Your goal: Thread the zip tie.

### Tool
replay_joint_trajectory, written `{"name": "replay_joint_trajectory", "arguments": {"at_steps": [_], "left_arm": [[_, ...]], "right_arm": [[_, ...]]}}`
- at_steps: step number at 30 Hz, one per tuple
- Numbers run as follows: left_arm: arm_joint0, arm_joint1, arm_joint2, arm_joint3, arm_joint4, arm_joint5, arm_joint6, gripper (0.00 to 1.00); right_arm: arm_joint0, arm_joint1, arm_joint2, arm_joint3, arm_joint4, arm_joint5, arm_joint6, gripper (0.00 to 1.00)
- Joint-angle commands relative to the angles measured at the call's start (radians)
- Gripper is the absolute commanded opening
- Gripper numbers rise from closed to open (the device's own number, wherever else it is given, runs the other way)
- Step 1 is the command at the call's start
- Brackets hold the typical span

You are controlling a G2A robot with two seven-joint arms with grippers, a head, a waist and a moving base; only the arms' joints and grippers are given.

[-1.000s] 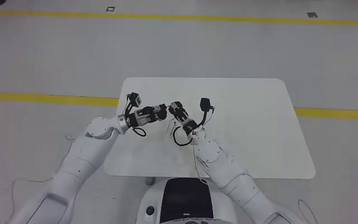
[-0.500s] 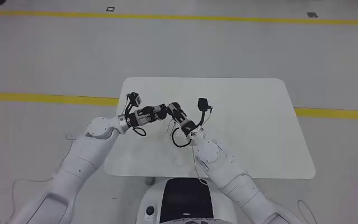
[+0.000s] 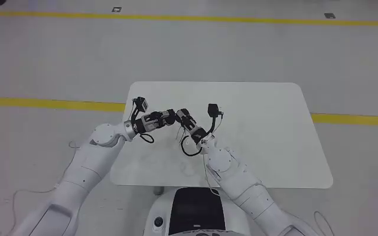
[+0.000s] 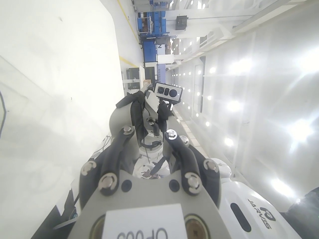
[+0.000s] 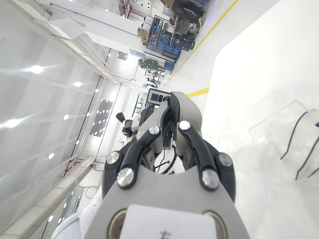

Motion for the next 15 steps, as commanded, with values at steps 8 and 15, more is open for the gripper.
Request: {"name": "replay_joint_trajectory", "arguments": {"at_steps": [8,15], "left_arm": [[-0.004,-0.003,0.002,0.013,0.008,0.011,-0.005,0.00],[-0.005,-0.001,-0.010,0.019,-0.003,0.008,-0.026,0.00]], "right_arm": [[-0.003,-0.003,0.008,0.001,0.004,-0.009,0.008,0.00],[-0.015,0.000,0.027,-0.014,-0.007,-0.014,0.017,1.00]]}}
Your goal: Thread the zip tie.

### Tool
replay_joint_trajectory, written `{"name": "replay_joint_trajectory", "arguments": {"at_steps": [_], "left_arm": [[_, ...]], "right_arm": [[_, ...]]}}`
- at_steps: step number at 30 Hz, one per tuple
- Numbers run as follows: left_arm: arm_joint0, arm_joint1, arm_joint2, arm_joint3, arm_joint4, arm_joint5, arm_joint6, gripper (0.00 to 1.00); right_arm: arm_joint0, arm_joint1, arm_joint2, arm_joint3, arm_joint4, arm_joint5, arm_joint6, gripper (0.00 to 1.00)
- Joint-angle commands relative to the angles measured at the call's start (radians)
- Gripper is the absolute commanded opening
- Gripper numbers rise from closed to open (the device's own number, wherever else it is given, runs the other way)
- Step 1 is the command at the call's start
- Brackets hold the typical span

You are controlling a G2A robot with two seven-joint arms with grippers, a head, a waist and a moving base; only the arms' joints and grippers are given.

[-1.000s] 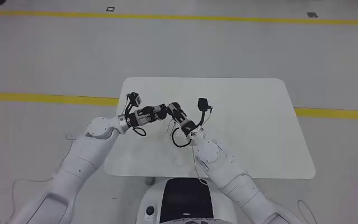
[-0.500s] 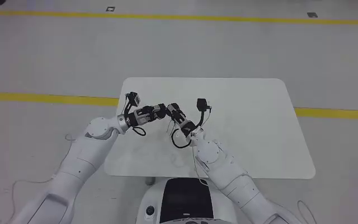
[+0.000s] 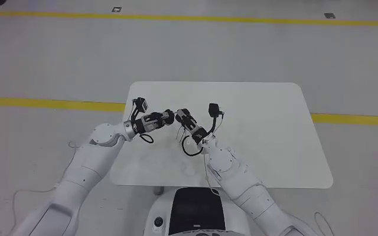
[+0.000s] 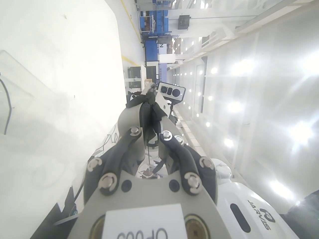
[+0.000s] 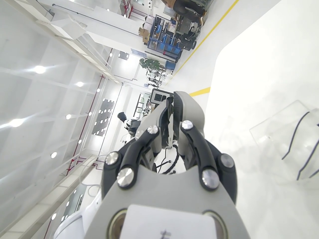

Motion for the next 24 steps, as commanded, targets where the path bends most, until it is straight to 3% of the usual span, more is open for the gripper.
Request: {"name": "replay_joint_trajectory", "arguments": {"at_steps": [1,6,7,9,20,22,23,24], "left_arm": [[0.001,0.002,-0.007,0.002,-0.006,-0.001,-0.011,0.00],[-0.011,0.010,-0.020,0.024,0.005,0.008,-0.100,0.00],[-0.019,0.014,-0.026,0.033,0.005,0.014,-0.136,0.00],[-0.035,0.019,-0.038,0.054,0.002,0.022,-0.185,0.00],[-0.036,0.019,-0.040,0.052,0.000,0.035,-0.179,0.00],[-0.050,0.024,-0.046,0.072,0.016,0.049,-0.200,0.00],[-0.058,0.028,-0.054,0.089,0.017,0.042,-0.242,0.00],[-0.063,0.032,-0.062,0.110,0.002,0.043,-0.293,0.00]], "right_arm": [[-0.007,0.003,0.009,-0.009,-0.007,-0.003,0.005,1.00],[-0.022,0.019,0.051,-0.035,0.004,-0.040,0.121,1.00],[-0.022,0.026,0.065,-0.035,0.009,-0.034,0.190,1.00],[-0.021,0.030,0.076,-0.036,0.015,-0.022,0.212,1.00],[-0.021,0.032,0.083,-0.026,0.011,-0.013,0.217,1.00],[-0.006,0.039,0.083,-0.012,0.023,-0.055,0.335,1.00],[0.012,0.044,0.092,0.018,0.101,-0.104,0.478,1.00],[0.028,0.049,0.113,0.046,0.149,-0.141,0.550,1.00]]}}
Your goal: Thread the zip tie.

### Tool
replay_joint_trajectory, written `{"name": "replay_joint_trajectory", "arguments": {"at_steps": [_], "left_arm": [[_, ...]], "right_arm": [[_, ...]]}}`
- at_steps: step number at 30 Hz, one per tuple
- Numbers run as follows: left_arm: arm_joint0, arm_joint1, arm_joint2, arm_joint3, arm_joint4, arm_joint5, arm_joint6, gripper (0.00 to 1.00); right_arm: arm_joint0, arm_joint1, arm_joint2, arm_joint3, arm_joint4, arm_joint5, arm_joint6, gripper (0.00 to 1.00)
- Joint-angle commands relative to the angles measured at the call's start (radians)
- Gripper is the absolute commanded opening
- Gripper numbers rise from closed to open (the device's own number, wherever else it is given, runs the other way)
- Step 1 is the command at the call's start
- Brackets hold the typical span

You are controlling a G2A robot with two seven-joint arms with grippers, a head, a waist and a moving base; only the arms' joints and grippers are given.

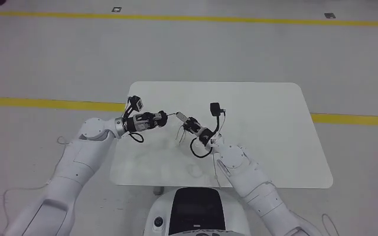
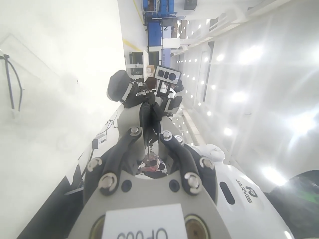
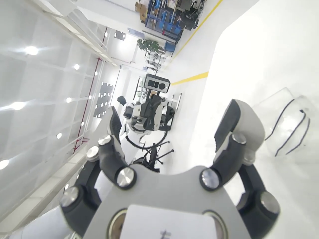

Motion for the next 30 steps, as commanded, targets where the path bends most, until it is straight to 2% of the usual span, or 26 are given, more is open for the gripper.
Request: {"name": "replay_joint_trajectory", "arguments": {"at_steps": [1,3,5,8,13,15,21,23,25,30], "left_arm": [[-0.013,0.007,-0.016,0.046,-0.027,0.003,-0.102,0.00],[-0.030,0.013,-0.020,0.091,-0.046,0.012,-0.194,0.00],[-0.036,0.020,0.002,0.089,-0.055,0.021,-0.194,0.00],[-0.039,0.038,0.051,0.072,-0.099,0.038,-0.194,0.00],[-0.072,0.068,0.153,0.066,-0.180,0.047,-0.194,0.00],[-0.099,0.079,0.171,0.108,-0.156,-0.011,-0.194,0.00],[-0.099,0.079,0.171,0.108,-0.156,-0.011,-0.194,0.00],[-0.092,0.080,0.174,0.094,-0.124,-0.017,-0.154,0.00],[-0.090,0.081,0.173,0.096,-0.121,-0.001,-0.152,0.00],[-0.088,0.083,0.169,0.130,-0.142,-0.006,-0.194,0.00]], "right_arm": [[0.033,0.010,0.033,0.052,0.112,-0.054,0.228,1.00],[0.061,0.019,0.046,0.078,0.134,-0.054,0.337,1.00],[0.079,0.023,0.050,0.086,0.166,-0.054,0.426,1.00],[0.112,0.029,0.049,0.109,0.221,-0.054,0.564,1.00],[0.187,0.018,0.010,0.209,0.341,-0.054,0.719,1.00],[0.187,0.018,0.010,0.209,0.341,-0.054,0.719,1.00],[0.187,0.018,0.010,0.209,0.341,-0.054,0.719,1.00],[0.184,0.018,0.009,0.208,0.347,-0.051,0.718,1.00],[0.184,0.020,0.013,0.218,0.377,-0.032,0.730,1.00],[0.229,0.020,0.013,0.283,0.484,-0.022,0.848,1.00]]}}
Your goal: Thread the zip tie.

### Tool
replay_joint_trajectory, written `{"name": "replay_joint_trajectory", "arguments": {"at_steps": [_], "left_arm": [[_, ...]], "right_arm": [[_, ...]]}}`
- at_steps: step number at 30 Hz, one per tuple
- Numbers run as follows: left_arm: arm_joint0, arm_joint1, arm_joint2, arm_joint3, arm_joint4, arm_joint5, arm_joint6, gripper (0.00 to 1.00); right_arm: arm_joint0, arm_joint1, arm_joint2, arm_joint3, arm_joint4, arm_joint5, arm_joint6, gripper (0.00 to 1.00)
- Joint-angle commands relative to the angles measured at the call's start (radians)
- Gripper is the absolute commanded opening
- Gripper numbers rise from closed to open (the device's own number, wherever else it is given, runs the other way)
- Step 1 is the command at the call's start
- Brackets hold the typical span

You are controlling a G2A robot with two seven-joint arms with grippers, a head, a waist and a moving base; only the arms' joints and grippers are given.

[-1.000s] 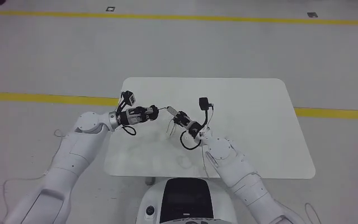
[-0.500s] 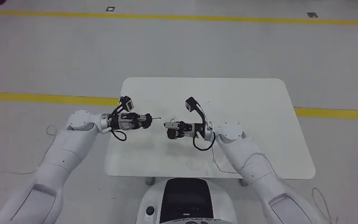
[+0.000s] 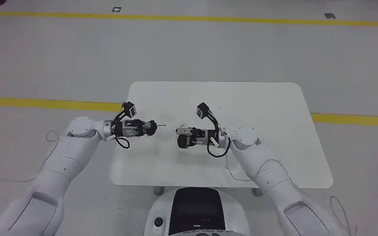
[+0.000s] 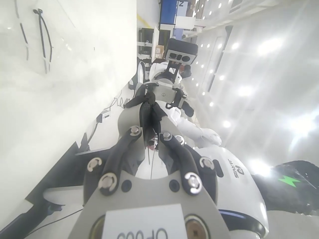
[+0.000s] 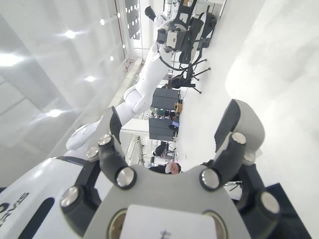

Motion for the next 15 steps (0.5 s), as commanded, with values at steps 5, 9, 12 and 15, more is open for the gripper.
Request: {"name": "replay_joint_trajectory", "arguments": {"at_steps": [5,9,12,15], "left_arm": [[0.007,0.019,0.043,-0.018,0.014,-0.043,-0.003,0.00],[0.007,0.019,0.043,-0.018,0.014,-0.043,-0.003,0.00],[0.019,0.019,0.042,-0.044,0.013,-0.042,0.021,0.00],[0.030,0.021,0.031,-0.051,-0.015,-0.044,-0.003,0.00]], "right_arm": [[0.054,-0.009,-0.032,0.062,0.081,0.024,0.108,1.00],[0.054,-0.009,-0.032,0.062,0.081,0.024,0.108,1.00],[0.048,-0.009,-0.031,0.061,0.080,0.034,0.081,1.00],[0.036,-0.009,-0.025,0.058,0.116,0.069,0.032,1.00]]}}
